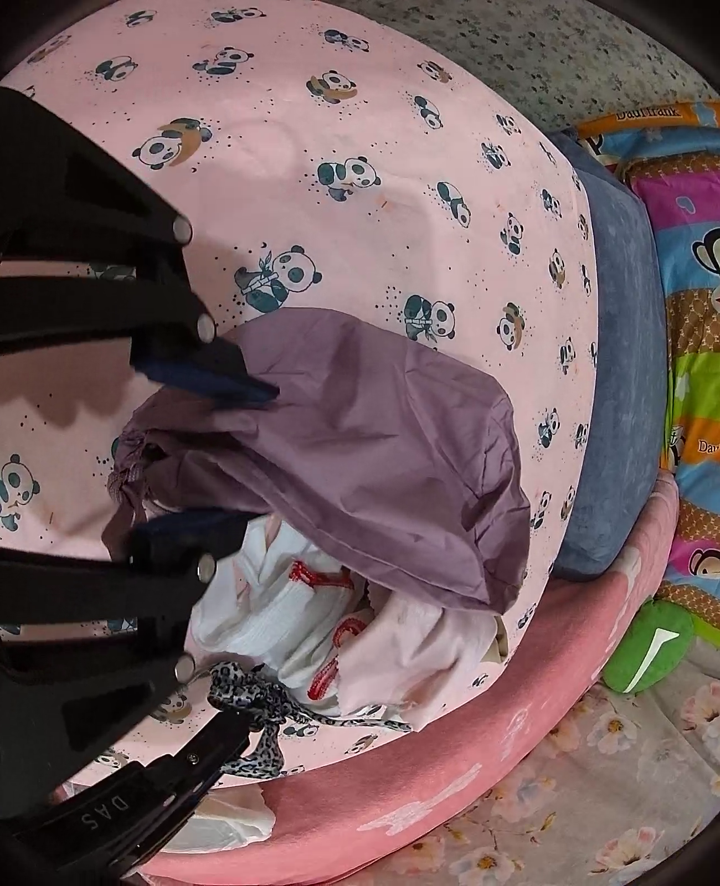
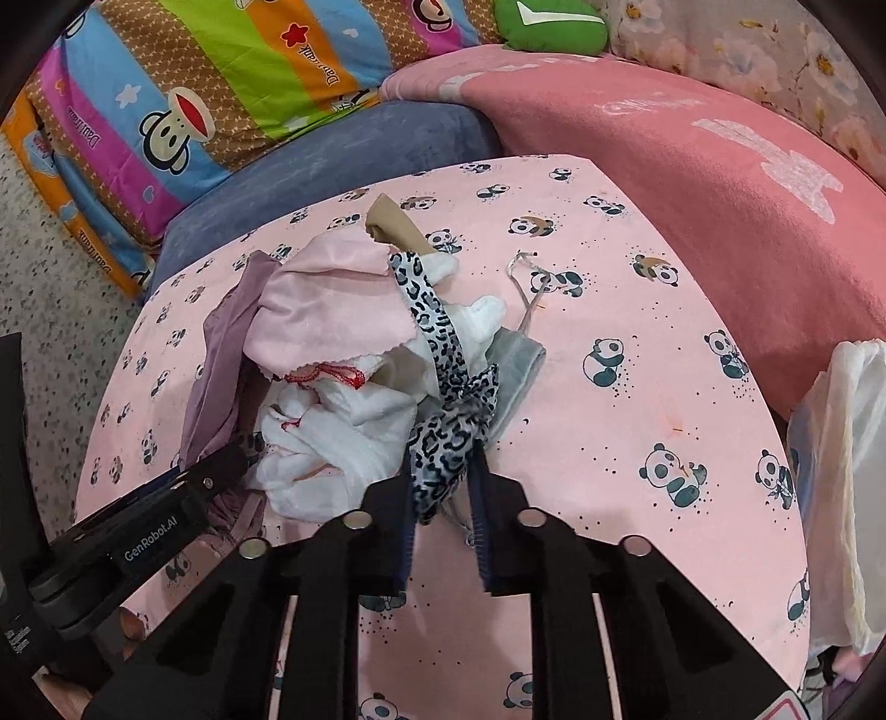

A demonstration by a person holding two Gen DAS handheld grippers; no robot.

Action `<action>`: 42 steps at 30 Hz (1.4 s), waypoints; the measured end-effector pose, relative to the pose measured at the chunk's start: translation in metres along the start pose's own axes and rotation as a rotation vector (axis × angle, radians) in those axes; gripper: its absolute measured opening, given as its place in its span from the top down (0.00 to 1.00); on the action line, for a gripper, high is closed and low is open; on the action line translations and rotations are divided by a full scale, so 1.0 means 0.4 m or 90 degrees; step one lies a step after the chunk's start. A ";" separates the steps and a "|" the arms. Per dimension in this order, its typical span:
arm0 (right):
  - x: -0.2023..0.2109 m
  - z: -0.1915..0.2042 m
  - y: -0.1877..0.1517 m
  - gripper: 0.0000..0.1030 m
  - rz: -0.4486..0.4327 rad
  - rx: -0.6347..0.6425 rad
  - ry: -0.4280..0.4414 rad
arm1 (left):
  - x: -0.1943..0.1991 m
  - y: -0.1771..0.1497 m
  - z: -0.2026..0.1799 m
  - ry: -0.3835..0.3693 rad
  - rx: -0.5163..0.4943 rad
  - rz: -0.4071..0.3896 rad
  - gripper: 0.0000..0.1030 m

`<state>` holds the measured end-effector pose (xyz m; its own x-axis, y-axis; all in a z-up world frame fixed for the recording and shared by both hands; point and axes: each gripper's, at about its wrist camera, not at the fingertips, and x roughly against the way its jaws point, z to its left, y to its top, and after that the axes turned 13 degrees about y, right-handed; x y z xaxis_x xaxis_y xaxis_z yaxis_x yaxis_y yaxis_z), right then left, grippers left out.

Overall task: Collect trash
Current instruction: 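Grasp the purple fabric with the left tool while the right tool grasps the leopard-print strap, then carry the purple fabric and leopard strap over the wastebasket and open both tools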

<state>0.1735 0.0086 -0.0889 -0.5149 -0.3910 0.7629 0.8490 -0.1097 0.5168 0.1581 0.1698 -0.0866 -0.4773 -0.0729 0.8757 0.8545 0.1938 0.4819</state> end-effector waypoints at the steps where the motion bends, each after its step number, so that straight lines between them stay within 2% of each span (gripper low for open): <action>1: 0.006 -0.001 -0.003 0.93 -0.003 -0.002 0.003 | 0.006 -0.001 0.001 0.000 0.000 -0.002 0.81; 4: 0.025 0.000 -0.012 0.94 -0.013 0.002 0.007 | 0.024 0.000 0.002 0.008 0.007 -0.011 0.88; 12: 0.118 0.008 -0.018 0.95 -0.054 0.008 0.020 | 0.126 0.000 -0.015 0.018 0.013 -0.070 0.92; 25: 0.331 -0.006 -0.022 0.95 -0.139 0.013 0.024 | 0.316 -0.017 -0.155 -0.037 -0.054 -0.169 0.92; 35: 0.475 -0.106 -0.042 0.95 -0.204 -0.026 0.005 | 0.381 -0.061 -0.311 -0.075 -0.133 -0.198 0.92; 42: 0.568 -0.243 -0.077 0.95 -0.246 -0.091 -0.027 | 0.410 -0.104 -0.442 -0.108 -0.199 -0.202 0.92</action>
<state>0.0419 -0.1657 0.0311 -0.8012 -0.2589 0.5395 0.5983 -0.3678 0.7119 0.0804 -0.0231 0.0423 -0.7292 0.0858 0.6789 0.6692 -0.1182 0.7337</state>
